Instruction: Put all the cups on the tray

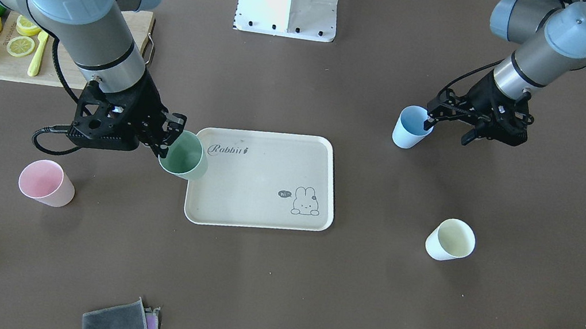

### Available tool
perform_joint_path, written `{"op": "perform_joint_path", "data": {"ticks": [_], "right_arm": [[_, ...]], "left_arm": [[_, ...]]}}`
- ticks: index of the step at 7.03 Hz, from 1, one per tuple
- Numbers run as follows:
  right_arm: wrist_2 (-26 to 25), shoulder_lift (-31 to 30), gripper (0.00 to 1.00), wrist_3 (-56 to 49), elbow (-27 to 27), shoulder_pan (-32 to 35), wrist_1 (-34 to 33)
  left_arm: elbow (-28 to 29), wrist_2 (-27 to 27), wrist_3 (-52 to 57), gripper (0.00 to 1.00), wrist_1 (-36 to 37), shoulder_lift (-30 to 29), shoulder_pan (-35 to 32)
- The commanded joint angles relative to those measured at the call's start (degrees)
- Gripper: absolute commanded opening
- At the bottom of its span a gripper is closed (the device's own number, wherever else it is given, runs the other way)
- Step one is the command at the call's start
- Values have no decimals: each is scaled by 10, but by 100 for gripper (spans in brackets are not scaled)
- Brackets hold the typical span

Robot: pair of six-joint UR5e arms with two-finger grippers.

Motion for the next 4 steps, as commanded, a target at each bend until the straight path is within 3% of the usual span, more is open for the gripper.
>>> {"op": "perform_joint_path", "data": {"ticks": [1,4], "right_arm": [[-21,15,0,0,-18,-18,1],[-59,18,0,24,-35,-57,7]], "left_arm": [[0,-1,0,97,0,7,26],[6,2,0,89,0,7,41]]}}
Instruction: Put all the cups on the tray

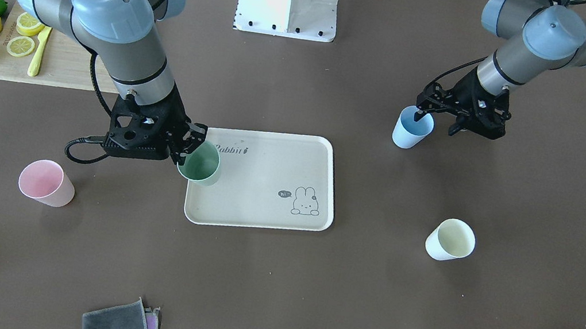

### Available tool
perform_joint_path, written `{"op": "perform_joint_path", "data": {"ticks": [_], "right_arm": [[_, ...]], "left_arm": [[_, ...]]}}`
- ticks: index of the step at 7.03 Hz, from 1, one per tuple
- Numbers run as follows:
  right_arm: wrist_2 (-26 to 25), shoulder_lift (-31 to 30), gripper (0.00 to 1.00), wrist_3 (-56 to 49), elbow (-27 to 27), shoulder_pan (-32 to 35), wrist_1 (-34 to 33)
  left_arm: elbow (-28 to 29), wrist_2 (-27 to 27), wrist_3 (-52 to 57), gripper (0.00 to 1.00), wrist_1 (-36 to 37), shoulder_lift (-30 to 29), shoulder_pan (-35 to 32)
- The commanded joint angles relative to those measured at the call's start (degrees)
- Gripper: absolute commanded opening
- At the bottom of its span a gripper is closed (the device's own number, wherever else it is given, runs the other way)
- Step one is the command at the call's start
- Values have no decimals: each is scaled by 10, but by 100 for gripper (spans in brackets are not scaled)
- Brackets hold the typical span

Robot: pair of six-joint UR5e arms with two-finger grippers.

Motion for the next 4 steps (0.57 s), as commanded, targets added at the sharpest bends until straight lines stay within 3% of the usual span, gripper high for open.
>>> {"op": "perform_joint_path", "data": {"ticks": [1,3,4], "right_arm": [[-31,4,0,27,-6,-34,4],[-47,3,0,29,-7,-52,4],[-48,2,0,29,-8,-55,5]], "left_arm": [[6,0,0,84,0,0,3],[10,0,2,60,-1,-4,6],[11,1,2,36,-1,-4,6]]}}
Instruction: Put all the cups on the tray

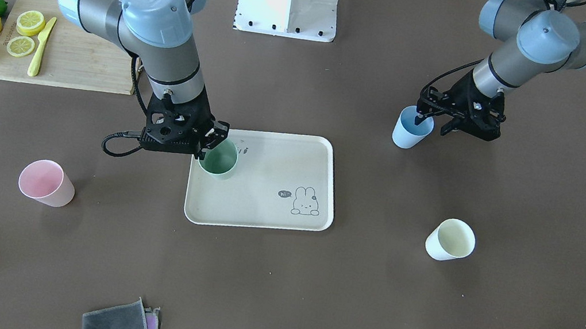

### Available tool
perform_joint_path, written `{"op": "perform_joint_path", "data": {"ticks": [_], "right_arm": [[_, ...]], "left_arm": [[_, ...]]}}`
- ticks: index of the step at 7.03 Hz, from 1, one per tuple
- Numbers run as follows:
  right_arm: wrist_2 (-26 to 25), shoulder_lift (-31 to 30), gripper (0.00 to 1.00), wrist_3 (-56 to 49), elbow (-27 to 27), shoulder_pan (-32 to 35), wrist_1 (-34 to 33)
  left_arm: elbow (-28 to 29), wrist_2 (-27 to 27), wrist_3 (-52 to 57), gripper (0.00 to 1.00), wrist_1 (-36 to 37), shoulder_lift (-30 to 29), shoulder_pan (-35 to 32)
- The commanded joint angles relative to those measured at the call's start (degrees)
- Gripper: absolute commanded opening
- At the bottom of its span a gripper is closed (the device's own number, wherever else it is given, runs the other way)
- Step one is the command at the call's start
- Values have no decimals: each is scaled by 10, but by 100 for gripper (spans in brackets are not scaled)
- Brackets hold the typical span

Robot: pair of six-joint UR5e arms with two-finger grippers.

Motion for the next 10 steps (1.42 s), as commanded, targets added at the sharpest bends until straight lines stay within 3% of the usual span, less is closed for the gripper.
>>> {"op": "perform_joint_path", "data": {"ticks": [1,2,3,4,6,7,9,10], "right_arm": [[-6,-1,0,1,-1,-11,1],[-8,-2,0,1,-1,-17,1],[-8,-2,81,2,-1,-17,1],[-8,-1,100,17,1,-17,1],[-6,4,100,13,3,-9,1],[-3,5,100,13,3,-3,0],[-2,4,100,12,24,14,-9],[9,0,100,11,24,30,-9]], "left_arm": [[1,1,-1,16,0,-1,1],[1,1,-2,0,0,-1,1],[0,1,-6,0,0,-1,1],[-5,-2,-33,0,0,-3,0],[-15,-6,-43,0,6,-23,-10],[-10,-6,-63,0,38,-61,-20],[-7,-5,-69,0,190,-204,-27],[16,-3,-84,0,211,-243,-25]]}}
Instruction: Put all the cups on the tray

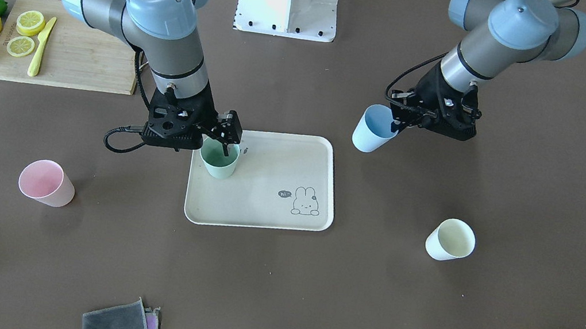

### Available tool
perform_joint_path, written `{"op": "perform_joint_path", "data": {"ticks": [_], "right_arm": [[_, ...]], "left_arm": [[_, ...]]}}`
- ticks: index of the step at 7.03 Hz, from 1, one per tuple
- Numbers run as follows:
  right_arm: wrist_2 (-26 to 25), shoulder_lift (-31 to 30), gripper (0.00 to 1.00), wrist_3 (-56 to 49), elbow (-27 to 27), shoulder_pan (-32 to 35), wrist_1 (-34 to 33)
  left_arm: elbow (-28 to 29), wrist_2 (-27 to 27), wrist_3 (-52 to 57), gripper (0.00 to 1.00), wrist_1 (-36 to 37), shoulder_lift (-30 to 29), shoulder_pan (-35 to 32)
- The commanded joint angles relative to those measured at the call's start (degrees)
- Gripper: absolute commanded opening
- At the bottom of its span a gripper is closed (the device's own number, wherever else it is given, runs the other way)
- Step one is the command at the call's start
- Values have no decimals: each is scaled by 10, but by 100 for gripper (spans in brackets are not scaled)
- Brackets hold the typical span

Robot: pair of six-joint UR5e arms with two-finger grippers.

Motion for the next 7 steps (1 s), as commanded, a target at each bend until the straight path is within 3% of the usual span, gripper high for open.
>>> {"op": "perform_joint_path", "data": {"ticks": [1,4,7], "right_arm": [[35,-7,100,-11,2,46,-3],[123,-28,100,-139,-11,156,-35],[128,-30,100,-201,-83,214,-28]], "left_arm": [[67,2,-16,0,44,-102,1],[139,28,-24,0,38,-149,7],[163,41,-25,0,8,-153,41]]}}
